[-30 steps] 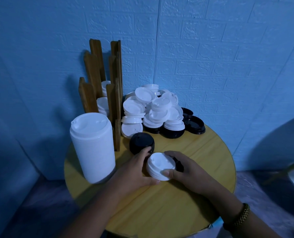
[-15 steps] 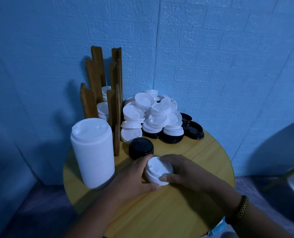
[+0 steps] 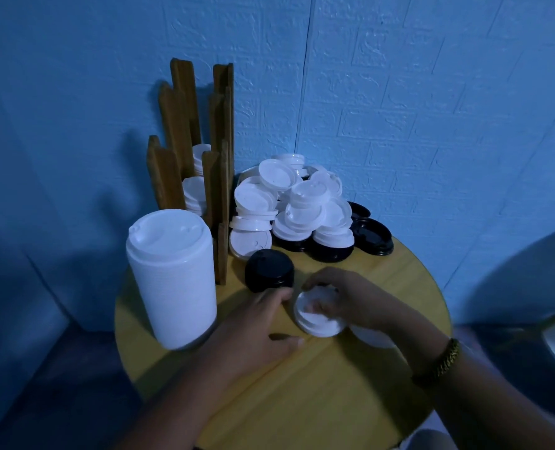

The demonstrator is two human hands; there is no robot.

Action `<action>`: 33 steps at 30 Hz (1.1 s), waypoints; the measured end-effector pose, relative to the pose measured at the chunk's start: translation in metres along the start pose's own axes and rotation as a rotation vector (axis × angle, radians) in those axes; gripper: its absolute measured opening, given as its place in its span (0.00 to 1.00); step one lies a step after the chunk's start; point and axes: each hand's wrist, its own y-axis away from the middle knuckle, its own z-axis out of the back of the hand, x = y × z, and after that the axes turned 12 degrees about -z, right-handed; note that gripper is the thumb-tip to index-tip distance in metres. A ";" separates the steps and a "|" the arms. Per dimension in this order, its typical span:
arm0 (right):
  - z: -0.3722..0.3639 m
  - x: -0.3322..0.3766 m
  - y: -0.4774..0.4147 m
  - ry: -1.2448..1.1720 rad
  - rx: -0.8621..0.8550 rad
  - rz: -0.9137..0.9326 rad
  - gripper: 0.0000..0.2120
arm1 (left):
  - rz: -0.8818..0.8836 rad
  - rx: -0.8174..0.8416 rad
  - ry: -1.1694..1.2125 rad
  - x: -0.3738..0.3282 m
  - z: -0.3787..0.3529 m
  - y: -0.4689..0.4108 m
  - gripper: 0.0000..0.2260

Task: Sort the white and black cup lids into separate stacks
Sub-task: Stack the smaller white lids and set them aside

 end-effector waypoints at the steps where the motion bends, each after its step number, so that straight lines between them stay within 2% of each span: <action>1: -0.008 -0.002 0.004 -0.014 -0.065 0.017 0.14 | -0.005 0.002 -0.013 -0.001 0.000 0.000 0.36; 3: -0.019 0.001 0.009 -0.009 -0.163 0.069 0.13 | -0.006 0.008 -0.026 -0.002 0.000 -0.001 0.39; 5: -0.028 0.008 0.009 -0.066 -0.175 0.114 0.12 | 0.008 0.013 -0.007 -0.002 0.000 -0.003 0.42; 8: -0.027 0.021 0.013 -0.324 -0.151 0.094 0.11 | 0.025 -0.028 0.029 -0.002 0.000 -0.001 0.44; 10: -0.012 0.013 0.023 -0.422 -0.243 0.054 0.14 | 0.027 -0.048 0.019 -0.001 0.000 0.001 0.42; 12: 0.008 -0.009 0.039 -0.302 -0.236 -0.024 0.19 | 0.022 -0.059 0.030 0.000 0.000 0.002 0.41; 15: 0.018 -0.035 0.064 -0.039 0.055 -0.175 0.33 | -0.001 -0.066 0.022 0.000 -0.001 0.001 0.39; 16: 0.014 -0.037 0.069 0.047 0.098 -0.208 0.39 | -0.006 -0.071 0.026 0.000 -0.001 0.001 0.38; 18: 0.002 -0.034 0.074 0.114 0.061 -0.205 0.43 | -0.010 -0.090 0.055 -0.001 -0.001 0.002 0.36; 21: -0.011 -0.020 0.073 0.034 -0.055 -0.179 0.46 | -0.010 -0.161 0.127 -0.001 0.001 0.006 0.33; 23: -0.018 -0.009 0.069 -0.012 -0.064 -0.159 0.50 | -0.009 -0.186 0.150 -0.001 0.003 0.008 0.32; 27: -0.031 0.001 0.063 -0.230 0.024 -0.048 0.45 | -0.013 -0.158 0.148 -0.004 0.003 0.010 0.32; 30: -0.029 -0.004 0.065 -0.316 0.070 -0.079 0.49 | -0.015 -0.111 0.149 -0.004 0.004 0.011 0.31; 33: -0.023 -0.007 0.062 -0.279 0.042 -0.020 0.40 | -0.019 -0.023 0.172 -0.005 0.006 0.010 0.32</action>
